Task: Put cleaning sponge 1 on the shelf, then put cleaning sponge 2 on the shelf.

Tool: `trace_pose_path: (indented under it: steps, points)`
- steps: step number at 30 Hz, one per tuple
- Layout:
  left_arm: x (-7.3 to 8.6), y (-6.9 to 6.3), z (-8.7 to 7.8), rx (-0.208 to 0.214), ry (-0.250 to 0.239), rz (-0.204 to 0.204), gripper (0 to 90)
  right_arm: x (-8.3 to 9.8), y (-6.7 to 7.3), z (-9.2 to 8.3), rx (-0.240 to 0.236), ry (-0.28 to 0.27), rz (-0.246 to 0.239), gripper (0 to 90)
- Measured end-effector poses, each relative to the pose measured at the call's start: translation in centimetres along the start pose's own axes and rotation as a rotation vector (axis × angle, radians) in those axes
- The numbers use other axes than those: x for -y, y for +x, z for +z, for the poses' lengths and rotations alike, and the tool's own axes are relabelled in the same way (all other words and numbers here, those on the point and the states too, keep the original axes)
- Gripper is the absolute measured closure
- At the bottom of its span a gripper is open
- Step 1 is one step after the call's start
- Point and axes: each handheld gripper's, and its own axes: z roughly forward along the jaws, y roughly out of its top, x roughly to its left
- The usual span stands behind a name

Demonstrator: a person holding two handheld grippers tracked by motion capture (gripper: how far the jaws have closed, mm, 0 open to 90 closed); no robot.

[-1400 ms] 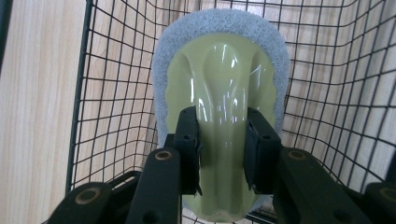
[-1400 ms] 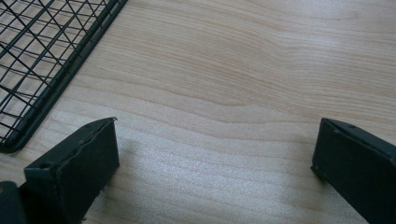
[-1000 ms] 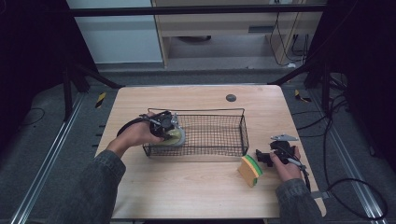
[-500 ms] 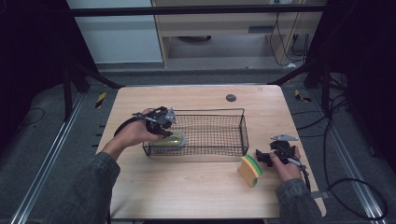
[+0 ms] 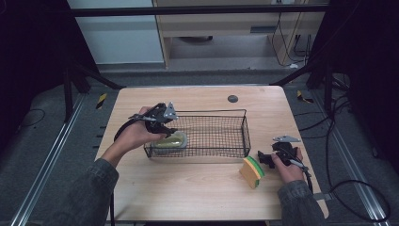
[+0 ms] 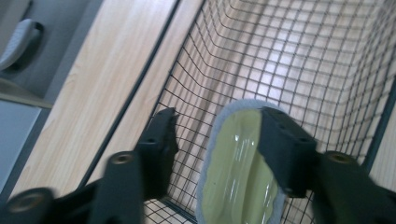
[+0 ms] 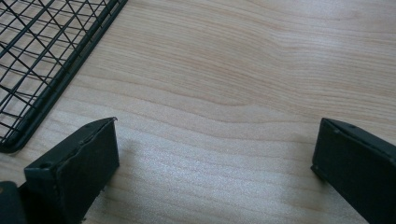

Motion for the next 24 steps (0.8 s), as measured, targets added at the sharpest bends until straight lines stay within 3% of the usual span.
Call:
trace_pose_path:
  steps: [2, 6, 8, 12, 16, 19, 22, 24]
  points:
    - [0.0, -0.2, -0.3, -0.033, -0.026, -0.038, 31.2, 0.0, 0.0, 0.0, -0.001, 0.000, 0.000, 0.6]
    - [0.4, -0.7, -1.4, -0.051, -0.106, -0.141, 11.1, 0.0, 0.0, 0.0, 0.000, 0.000, 0.000, 0.6]
    - [0.8, -1.1, -1.7, -0.054, -0.134, -0.182, 8.3, 0.0, 0.0, 0.0, 0.000, 0.000, 0.002, 0.6]
    - [2.5, -2.1, -2.9, -0.066, -0.238, -0.327, 4.6, 0.0, 0.0, 0.0, 0.005, 0.002, 0.009, 0.6]
    - [4.5, -3.3, -3.9, -0.134, -0.258, -0.398, 4.2, 0.0, 0.0, -0.1, 0.005, 0.002, 0.007, 0.8]
    - [7.2, -5.3, -4.5, -0.168, -0.309, -0.509, 4.4, -0.1, -0.1, -0.2, 0.003, 0.021, 0.006, 3.8]
    - [9.1, -6.7, -4.4, -0.180, -0.287, -0.546, 4.1, -0.3, -0.3, -0.9, 0.010, 0.023, -0.011, 7.3]
    - [10.3, -7.7, -4.3, -0.181, -0.238, -0.550, 4.2, -0.4, -0.3, -1.6, 0.014, 0.012, -0.007, 8.0]
